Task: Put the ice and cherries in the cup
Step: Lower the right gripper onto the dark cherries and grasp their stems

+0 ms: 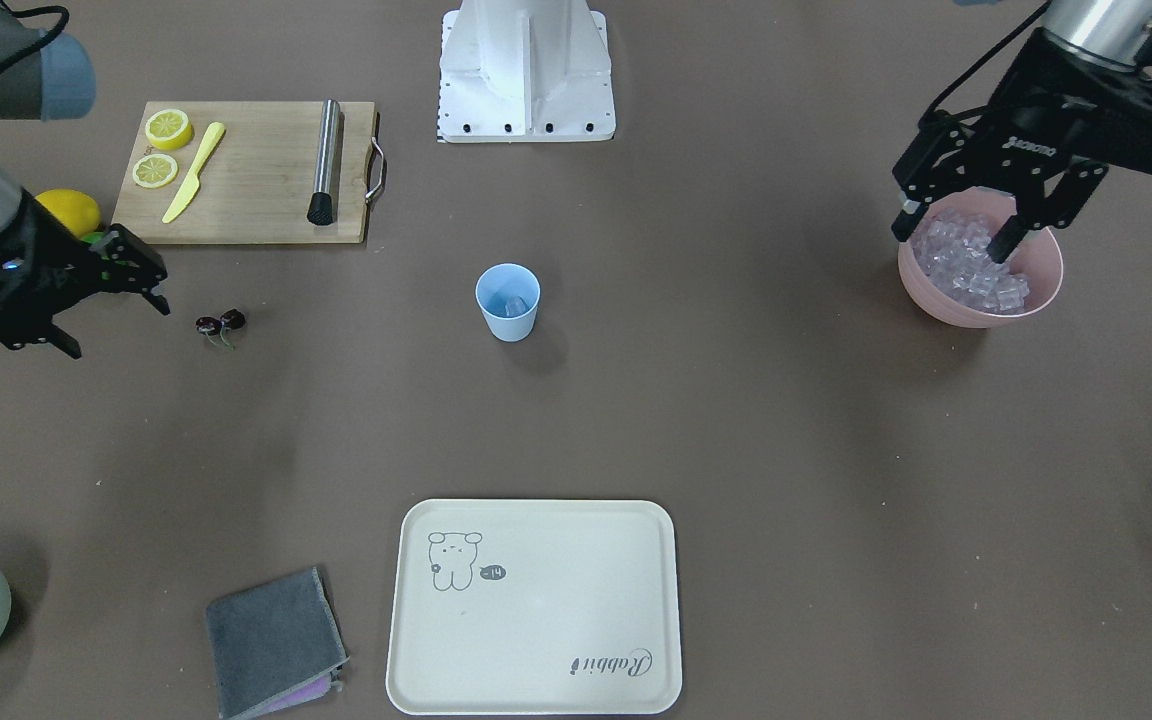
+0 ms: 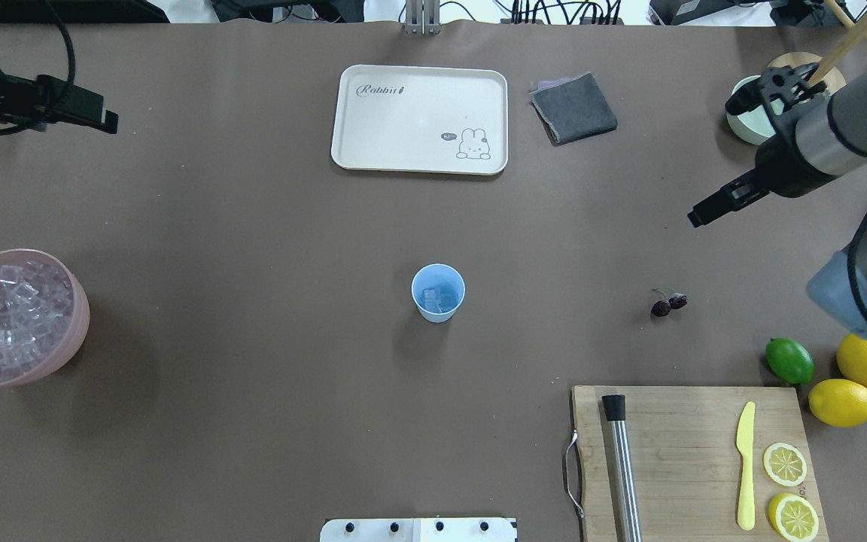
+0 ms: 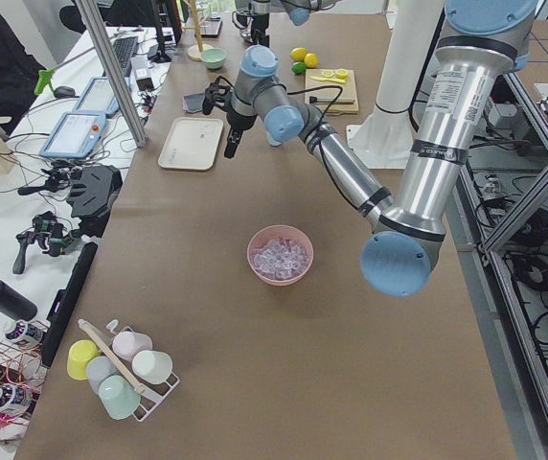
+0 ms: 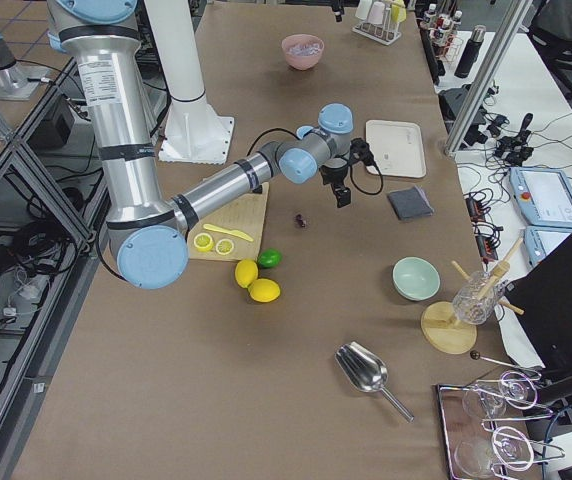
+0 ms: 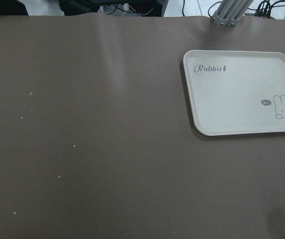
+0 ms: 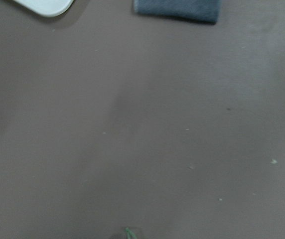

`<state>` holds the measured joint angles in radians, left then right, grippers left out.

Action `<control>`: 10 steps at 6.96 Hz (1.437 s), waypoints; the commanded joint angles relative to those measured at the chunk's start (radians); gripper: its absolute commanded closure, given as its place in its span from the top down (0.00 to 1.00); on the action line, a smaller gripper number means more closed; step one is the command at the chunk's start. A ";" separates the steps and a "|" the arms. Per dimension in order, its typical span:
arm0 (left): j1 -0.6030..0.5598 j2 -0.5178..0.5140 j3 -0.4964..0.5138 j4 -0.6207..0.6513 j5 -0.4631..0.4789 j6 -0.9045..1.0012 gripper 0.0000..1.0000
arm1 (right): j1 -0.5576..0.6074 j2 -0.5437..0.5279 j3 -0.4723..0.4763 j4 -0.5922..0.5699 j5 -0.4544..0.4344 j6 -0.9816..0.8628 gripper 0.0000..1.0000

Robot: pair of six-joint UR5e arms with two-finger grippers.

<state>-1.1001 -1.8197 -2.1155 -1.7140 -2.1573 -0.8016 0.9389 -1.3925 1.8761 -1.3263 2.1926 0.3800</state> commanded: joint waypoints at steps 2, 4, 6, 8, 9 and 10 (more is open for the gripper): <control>-0.067 0.011 -0.012 0.002 -0.022 0.028 0.98 | -0.146 -0.014 -0.119 0.240 -0.063 -0.021 1.00; -0.079 0.014 -0.027 0.002 -0.024 0.028 0.98 | -0.164 -0.026 -0.208 0.402 -0.103 -0.069 1.00; -0.081 0.017 -0.026 0.004 -0.024 0.027 0.98 | -0.163 -0.066 -0.184 0.442 -0.065 -0.107 1.00; -0.081 0.020 -0.027 0.004 -0.026 0.027 0.98 | -0.158 -0.118 -0.173 0.511 -0.034 -0.110 1.00; -0.081 0.020 -0.027 0.004 -0.024 0.027 0.98 | -0.158 -0.128 -0.175 0.532 -0.043 -0.113 1.00; -0.081 0.022 -0.027 0.004 -0.026 0.027 0.98 | -0.160 -0.129 -0.183 0.532 -0.053 -0.122 1.00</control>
<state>-1.1811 -1.7990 -2.1429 -1.7106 -2.1820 -0.7746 0.7802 -1.5136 1.6989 -0.8061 2.1485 0.2662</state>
